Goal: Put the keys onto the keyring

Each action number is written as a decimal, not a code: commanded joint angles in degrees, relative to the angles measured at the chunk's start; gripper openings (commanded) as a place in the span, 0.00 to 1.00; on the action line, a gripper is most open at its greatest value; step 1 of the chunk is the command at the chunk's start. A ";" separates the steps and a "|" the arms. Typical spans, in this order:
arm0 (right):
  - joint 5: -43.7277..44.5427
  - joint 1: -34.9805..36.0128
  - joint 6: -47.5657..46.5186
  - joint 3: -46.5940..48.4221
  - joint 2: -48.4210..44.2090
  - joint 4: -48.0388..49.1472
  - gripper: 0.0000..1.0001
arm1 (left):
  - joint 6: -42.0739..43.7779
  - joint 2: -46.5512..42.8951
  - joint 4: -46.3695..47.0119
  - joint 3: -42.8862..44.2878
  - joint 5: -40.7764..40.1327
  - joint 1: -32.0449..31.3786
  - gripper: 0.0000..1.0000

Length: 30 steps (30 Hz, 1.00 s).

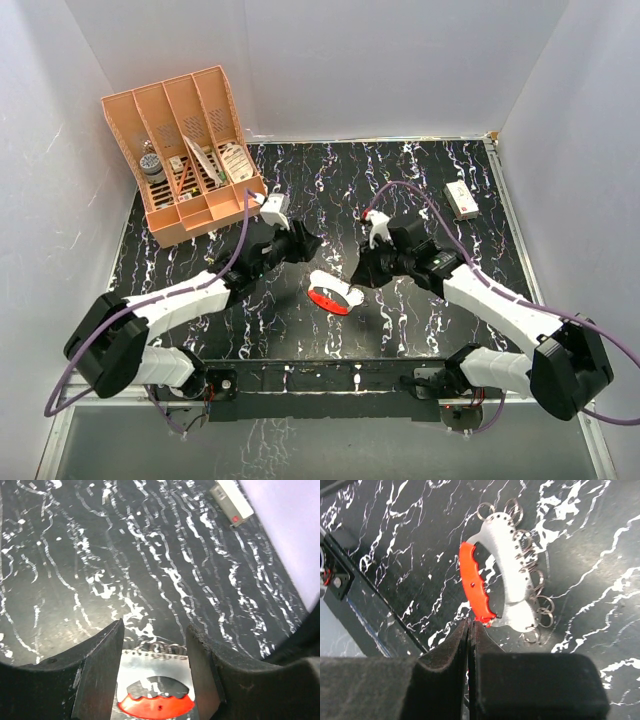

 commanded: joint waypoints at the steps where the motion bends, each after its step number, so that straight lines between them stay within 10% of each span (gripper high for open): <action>1: -0.36 3.07 0.88 -0.42 1.47 0.99 0.00 | 0.45 3.20 2.74 -0.86 5.62 3.51 0.52; 30: 7.94 4.27 -1.69 4.17 16.31 11.09 0.00 | -2.96 9.33 11.70 -6.22 13.21 6.69 0.51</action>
